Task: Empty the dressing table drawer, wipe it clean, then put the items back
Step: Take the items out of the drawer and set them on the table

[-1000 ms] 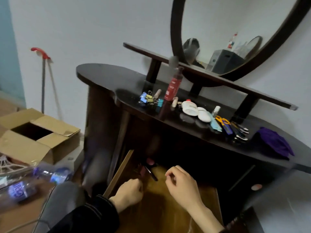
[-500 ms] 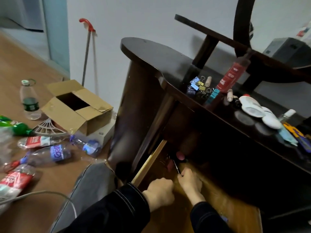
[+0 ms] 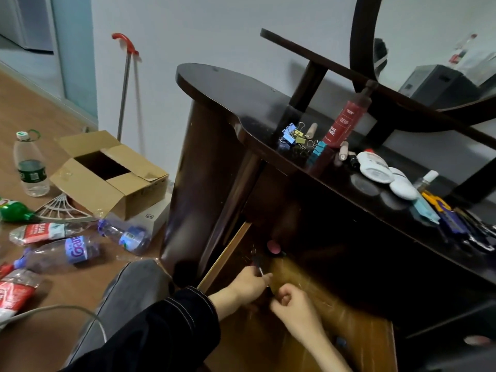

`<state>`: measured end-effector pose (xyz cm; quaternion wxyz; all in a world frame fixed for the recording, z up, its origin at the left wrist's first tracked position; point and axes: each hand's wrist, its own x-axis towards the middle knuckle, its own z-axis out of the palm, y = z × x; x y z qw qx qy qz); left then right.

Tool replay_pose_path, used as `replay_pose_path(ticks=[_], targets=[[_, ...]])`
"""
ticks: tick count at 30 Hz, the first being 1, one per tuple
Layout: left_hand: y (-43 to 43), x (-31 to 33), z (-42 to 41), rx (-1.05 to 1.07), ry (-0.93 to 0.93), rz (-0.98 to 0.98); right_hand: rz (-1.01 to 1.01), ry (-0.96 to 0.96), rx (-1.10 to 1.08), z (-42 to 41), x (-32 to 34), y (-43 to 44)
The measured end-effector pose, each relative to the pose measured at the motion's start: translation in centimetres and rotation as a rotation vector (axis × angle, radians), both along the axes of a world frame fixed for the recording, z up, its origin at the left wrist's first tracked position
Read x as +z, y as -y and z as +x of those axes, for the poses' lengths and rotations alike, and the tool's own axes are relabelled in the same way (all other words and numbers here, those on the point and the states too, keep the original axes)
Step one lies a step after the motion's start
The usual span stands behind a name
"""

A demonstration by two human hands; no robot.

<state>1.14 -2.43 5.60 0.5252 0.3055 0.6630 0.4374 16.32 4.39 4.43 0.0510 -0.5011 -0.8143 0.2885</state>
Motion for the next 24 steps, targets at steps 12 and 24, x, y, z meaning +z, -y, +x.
replay_pose_path(ticks=[12,24], targets=[[-0.6,-1.5,-1.3,0.252,-0.041,0.076,0.298,0.244,0.049,-5.7,-4.1,-6.1],[-1.2,-1.8,-1.4,0.261,-0.031,0.09,0.41,0.501,0.287,-4.8,-2.6,-7.5]])
